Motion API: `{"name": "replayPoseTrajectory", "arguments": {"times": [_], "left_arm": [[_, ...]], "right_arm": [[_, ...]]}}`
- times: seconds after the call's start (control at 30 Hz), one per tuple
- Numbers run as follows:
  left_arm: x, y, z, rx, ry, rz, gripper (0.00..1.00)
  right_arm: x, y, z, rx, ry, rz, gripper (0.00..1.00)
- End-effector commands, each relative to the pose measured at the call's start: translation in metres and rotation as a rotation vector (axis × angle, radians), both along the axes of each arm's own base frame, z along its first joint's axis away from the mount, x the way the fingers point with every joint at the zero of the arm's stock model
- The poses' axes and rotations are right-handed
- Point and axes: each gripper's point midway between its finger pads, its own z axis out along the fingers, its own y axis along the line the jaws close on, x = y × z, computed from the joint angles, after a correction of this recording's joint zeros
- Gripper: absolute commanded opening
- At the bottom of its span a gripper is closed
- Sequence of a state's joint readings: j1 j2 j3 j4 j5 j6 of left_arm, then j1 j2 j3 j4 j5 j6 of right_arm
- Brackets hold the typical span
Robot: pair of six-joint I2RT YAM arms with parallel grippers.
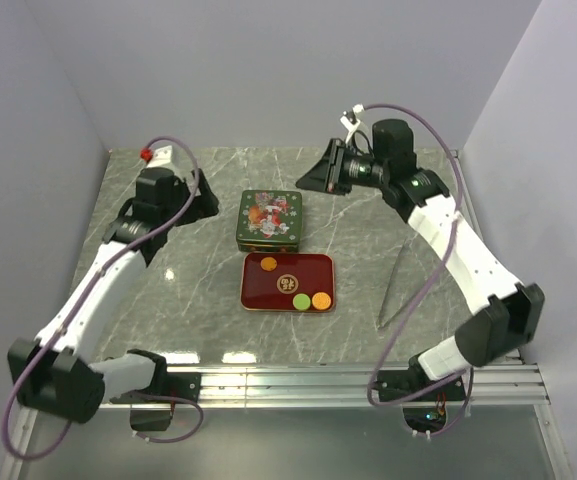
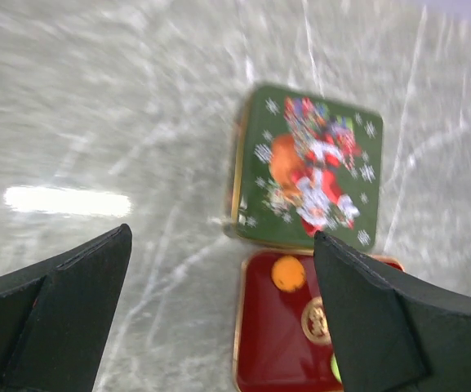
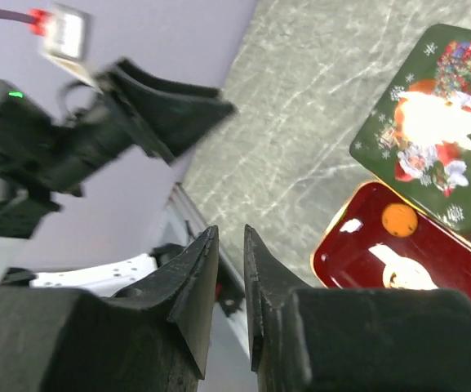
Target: Pack the cookies
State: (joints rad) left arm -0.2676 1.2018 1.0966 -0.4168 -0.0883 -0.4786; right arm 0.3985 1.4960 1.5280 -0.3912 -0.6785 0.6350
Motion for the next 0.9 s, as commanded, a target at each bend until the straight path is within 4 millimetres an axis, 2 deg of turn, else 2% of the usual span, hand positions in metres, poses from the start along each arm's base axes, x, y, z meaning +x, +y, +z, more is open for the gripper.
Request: {"name": "replayPoseTrajectory", "arguments": {"times": [0.0, 0.07, 0.1, 0.13, 0.17, 0.23, 0.27, 0.3, 0.37, 0.4, 0.47, 0.5, 0.53, 0.6, 0.63, 0.67, 0.7, 0.73, 0.77, 0.8, 0.83, 0.87], "left_arm": [[-0.008, 0.037, 0.016, 0.072, -0.095, 0.155, 0.99], [-0.017, 0.051, 0.002, 0.096, -0.071, 0.225, 0.99], [-0.022, 0.059, 0.003, 0.104, -0.083, 0.256, 1.00], [-0.023, 0.059, 0.002, 0.103, -0.095, 0.258, 0.99], [-0.028, 0.060, -0.010, 0.108, -0.081, 0.256, 0.99], [-0.030, 0.061, -0.005, 0.087, -0.134, 0.264, 0.99], [-0.034, 0.065, -0.021, 0.095, -0.123, 0.280, 0.99], [-0.036, 0.067, -0.019, 0.080, -0.160, 0.291, 0.99], [-0.042, 0.076, -0.031, 0.077, -0.208, 0.334, 0.99], [-0.044, 0.079, -0.035, 0.076, -0.221, 0.349, 0.99], [-0.052, 0.089, -0.042, 0.097, -0.267, 0.382, 0.98], [-0.055, 0.093, -0.043, 0.106, -0.287, 0.395, 0.97], [-0.059, 0.098, -0.054, 0.147, -0.294, 0.393, 0.97], [-0.064, 0.103, -0.038, 0.155, -0.402, 0.397, 0.99], [-0.067, 0.108, -0.040, 0.192, -0.421, 0.397, 0.99], [-0.073, 0.113, -0.049, 0.208, -0.432, 0.413, 0.99], [-0.073, 0.114, -0.044, 0.199, -0.475, 0.421, 0.99], [-0.075, 0.115, -0.057, 0.217, -0.466, 0.412, 1.00], [-0.076, 0.112, -0.057, 0.204, -0.481, 0.397, 0.99], [-0.074, 0.110, -0.055, 0.190, -0.501, 0.389, 0.99], [-0.074, 0.109, -0.061, 0.178, -0.501, 0.391, 0.99], [-0.073, 0.109, -0.066, 0.173, -0.496, 0.397, 0.99]], "right_arm": [[-0.026, -0.017, 0.015, -0.052, -0.141, -0.044, 0.28], [-0.036, -0.025, 0.005, -0.089, -0.143, -0.052, 0.29], [-0.044, -0.032, 0.005, -0.109, -0.143, -0.067, 0.30], [-0.048, -0.035, 0.003, -0.128, -0.158, -0.066, 0.31], [-0.052, -0.040, -0.002, -0.145, -0.153, -0.074, 0.31], [-0.063, -0.051, 0.001, -0.163, -0.188, -0.099, 0.32], [-0.066, -0.055, -0.005, -0.175, -0.183, -0.109, 0.33], [-0.075, -0.061, 0.000, -0.170, -0.208, -0.118, 0.33], [-0.080, -0.068, -0.009, -0.191, -0.212, -0.142, 0.34], [-0.087, -0.072, -0.005, -0.186, -0.237, -0.147, 0.35], [-0.092, -0.078, -0.015, -0.200, -0.233, -0.158, 0.38], [-0.098, -0.081, -0.013, -0.198, -0.245, -0.163, 0.39], [-0.101, -0.083, -0.021, -0.210, -0.240, -0.158, 0.40], [-0.109, -0.084, -0.021, -0.196, -0.264, -0.147, 0.43], [-0.112, -0.085, -0.023, -0.190, -0.272, -0.144, 0.44], [-0.115, -0.085, -0.033, -0.192, -0.255, -0.139, 0.46], [-0.119, -0.087, -0.028, -0.169, -0.278, -0.148, 0.47], [-0.121, -0.087, -0.035, -0.170, -0.273, -0.146, 0.48], [-0.127, -0.089, -0.031, -0.153, -0.298, -0.148, 0.57], [-0.128, -0.091, -0.027, -0.142, -0.330, -0.157, 0.59], [-0.129, -0.093, -0.031, -0.145, -0.336, -0.165, 0.61], [-0.133, -0.097, -0.026, -0.138, -0.364, -0.181, 0.65]]}}
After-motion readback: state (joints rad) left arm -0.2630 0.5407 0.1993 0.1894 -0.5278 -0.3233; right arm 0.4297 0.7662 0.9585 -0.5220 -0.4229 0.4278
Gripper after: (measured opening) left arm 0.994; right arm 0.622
